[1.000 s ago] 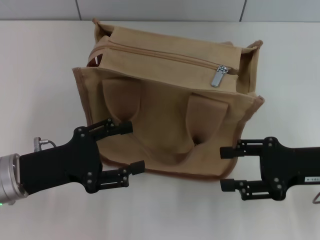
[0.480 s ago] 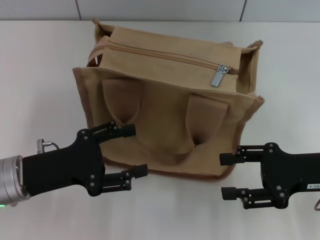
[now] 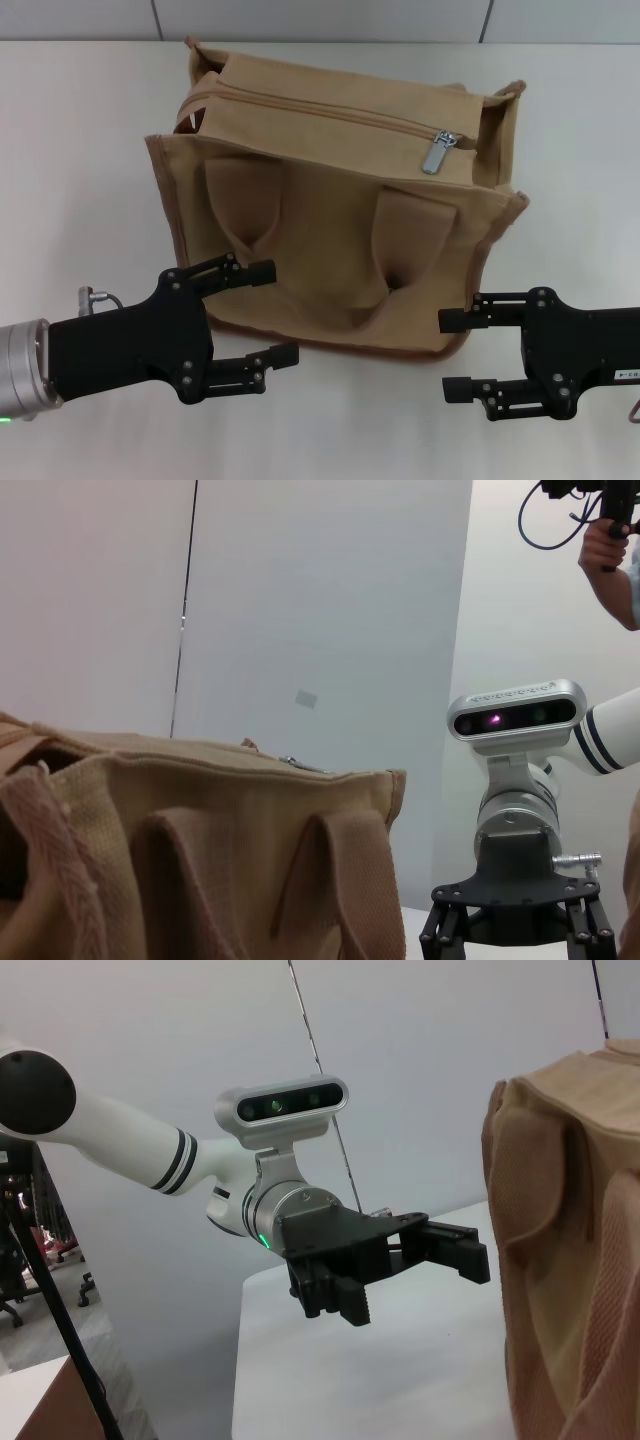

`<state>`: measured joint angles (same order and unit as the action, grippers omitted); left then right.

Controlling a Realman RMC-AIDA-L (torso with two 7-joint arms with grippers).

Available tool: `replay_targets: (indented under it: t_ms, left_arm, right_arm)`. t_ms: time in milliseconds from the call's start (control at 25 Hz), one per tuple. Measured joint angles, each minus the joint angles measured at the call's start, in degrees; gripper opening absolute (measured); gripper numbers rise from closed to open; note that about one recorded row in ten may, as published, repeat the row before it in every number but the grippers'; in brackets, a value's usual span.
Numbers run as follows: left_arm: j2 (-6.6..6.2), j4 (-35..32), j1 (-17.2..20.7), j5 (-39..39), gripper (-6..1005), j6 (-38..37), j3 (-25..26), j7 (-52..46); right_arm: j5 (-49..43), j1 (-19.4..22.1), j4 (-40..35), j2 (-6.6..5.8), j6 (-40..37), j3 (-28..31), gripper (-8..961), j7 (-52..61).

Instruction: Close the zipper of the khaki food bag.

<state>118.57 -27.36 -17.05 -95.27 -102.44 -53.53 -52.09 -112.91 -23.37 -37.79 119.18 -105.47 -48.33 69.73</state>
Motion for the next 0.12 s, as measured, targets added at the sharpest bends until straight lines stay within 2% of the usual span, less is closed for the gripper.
replay_targets:
  t_ms: [120]
  left_arm:
    - [-0.01, 0.02, 0.07, 0.00, 838, -0.04, -0.21, -0.08]
  right_arm:
    - [0.00, -0.03, 0.00, 0.00, -0.01, -0.01, 703, 0.01]
